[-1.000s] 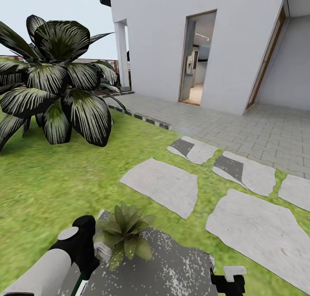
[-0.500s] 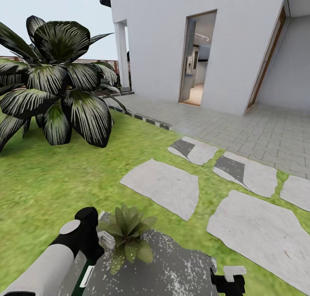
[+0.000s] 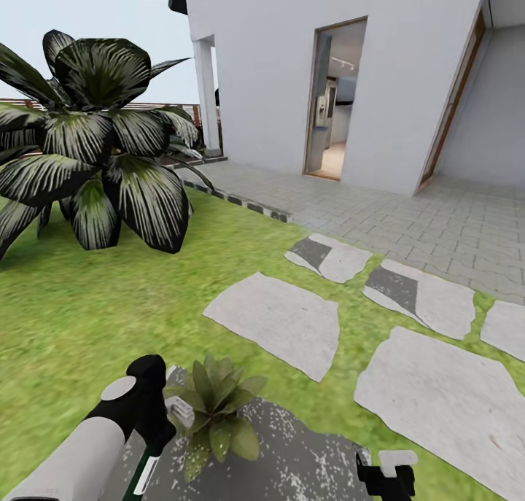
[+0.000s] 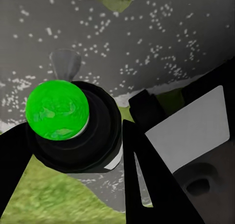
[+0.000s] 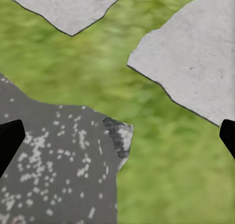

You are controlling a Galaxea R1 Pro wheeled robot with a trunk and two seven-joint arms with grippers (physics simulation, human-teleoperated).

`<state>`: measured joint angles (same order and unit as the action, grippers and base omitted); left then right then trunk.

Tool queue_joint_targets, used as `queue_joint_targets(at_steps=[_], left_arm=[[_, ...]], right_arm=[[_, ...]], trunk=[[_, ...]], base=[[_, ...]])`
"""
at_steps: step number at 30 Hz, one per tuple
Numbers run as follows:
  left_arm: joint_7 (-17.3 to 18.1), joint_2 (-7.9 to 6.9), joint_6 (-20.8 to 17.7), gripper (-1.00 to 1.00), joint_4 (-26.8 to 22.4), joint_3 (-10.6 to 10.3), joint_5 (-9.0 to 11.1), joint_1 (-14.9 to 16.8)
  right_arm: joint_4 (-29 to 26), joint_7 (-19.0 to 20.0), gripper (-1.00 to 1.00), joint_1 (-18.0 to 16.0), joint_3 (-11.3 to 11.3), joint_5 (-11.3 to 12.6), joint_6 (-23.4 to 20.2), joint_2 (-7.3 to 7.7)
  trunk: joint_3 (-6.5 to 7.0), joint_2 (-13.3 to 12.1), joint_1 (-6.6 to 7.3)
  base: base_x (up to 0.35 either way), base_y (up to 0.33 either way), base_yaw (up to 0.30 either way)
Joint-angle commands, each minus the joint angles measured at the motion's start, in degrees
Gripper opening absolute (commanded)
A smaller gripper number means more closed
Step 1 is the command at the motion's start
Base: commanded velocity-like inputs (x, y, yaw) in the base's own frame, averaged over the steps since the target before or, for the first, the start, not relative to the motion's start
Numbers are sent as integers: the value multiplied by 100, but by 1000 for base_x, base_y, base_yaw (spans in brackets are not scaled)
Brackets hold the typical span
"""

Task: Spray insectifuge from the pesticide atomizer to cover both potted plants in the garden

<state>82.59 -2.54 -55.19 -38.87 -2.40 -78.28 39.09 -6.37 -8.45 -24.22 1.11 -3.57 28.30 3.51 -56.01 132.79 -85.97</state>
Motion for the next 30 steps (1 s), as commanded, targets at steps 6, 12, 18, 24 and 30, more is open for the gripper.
queue_joint_targets(at_steps=[6,12,18,24,30], left_arm=[[55,-63,-45,-100,-6,-34,-46,-1],[56,-247,-19,-100,-6,-15,-53,-14],[59,-185,-20,-100,-1,-64,-60,-22],[34,-161,-11,-100,201,-62,-95,-30],[-5,-192,-9,-100,431,-42,-103,-25]], right_arm=[[5,-42,100,-3,12,-38,9,0],[5,-42,100,-3,12,-38,9,0],[5,-42,100,-4,12,-38,9,3],[5,-42,100,-3,12,-42,9,10],[5,-42,100,-3,12,-39,9,9]], trunk=[[-5,2,1],[-5,2,1],[-5,2,1],[-5,2,1],[-5,2,1]], base=[[6,0,0],[0,0,0],[0,0,0],[0,0,0],[0,0,0]])
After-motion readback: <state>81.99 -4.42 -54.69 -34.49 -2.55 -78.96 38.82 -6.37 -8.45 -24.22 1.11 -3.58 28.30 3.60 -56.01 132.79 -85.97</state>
